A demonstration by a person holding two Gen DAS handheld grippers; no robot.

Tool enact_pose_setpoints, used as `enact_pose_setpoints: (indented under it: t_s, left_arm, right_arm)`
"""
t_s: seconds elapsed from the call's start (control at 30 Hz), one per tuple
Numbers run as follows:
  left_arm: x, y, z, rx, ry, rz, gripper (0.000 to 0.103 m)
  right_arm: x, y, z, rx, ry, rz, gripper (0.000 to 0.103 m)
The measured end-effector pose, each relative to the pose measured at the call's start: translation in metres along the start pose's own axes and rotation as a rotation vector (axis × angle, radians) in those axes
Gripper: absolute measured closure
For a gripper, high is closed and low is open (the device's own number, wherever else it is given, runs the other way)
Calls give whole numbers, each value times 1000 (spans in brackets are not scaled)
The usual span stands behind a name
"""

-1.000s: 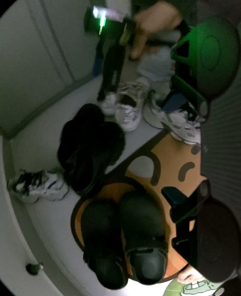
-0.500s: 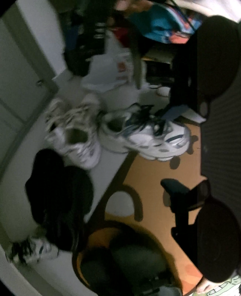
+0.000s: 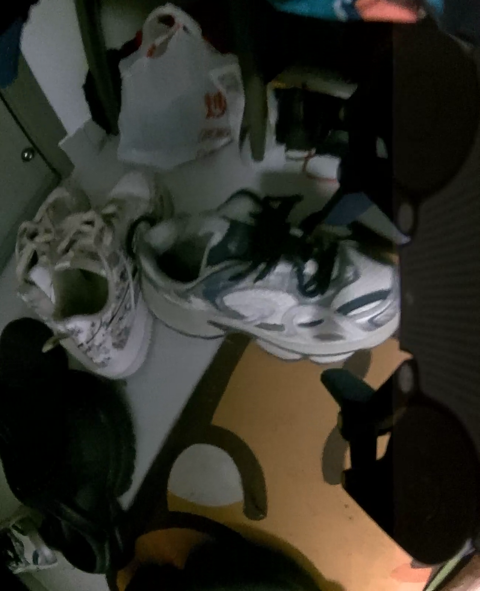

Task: Organize scattered shoes
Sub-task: 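Move the left tool down to the white sneaker with the Aiduo tongue label, then close the left gripper on the Aiduo sneaker's heel collar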

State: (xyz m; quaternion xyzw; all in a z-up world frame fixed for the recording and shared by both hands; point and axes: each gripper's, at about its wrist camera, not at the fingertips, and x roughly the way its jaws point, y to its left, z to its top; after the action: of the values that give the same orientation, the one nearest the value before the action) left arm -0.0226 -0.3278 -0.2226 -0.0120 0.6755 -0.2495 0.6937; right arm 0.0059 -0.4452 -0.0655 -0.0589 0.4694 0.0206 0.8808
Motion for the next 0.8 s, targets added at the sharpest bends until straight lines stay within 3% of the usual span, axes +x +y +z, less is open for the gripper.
enact_pose_setpoints:
  t_s: [0.27, 0.37, 0.47, 0.57, 0.8]
  left_arm:
    - [32, -12, 2, 26, -6, -16, 18]
    - [39, -12, -1, 23, -33, -38, 28]
    - [40, -11, -11, 42, -97, -37, 29]
    - [37, -19, -16, 82, -114, -5, 34]
    - [44, -37, -10, 133, -107, 64, 29]
  right_arm:
    - [-9, -1, 6, 67, -32, 80, 8]
    - [-14, -2, 8, 71, -63, 42, 8]
    - [-17, -4, 10, 81, -72, 49, 8]
    - [-20, -4, 11, 90, -84, 75, 8]
    - [-28, -4, 13, 101, -115, 90, 8]
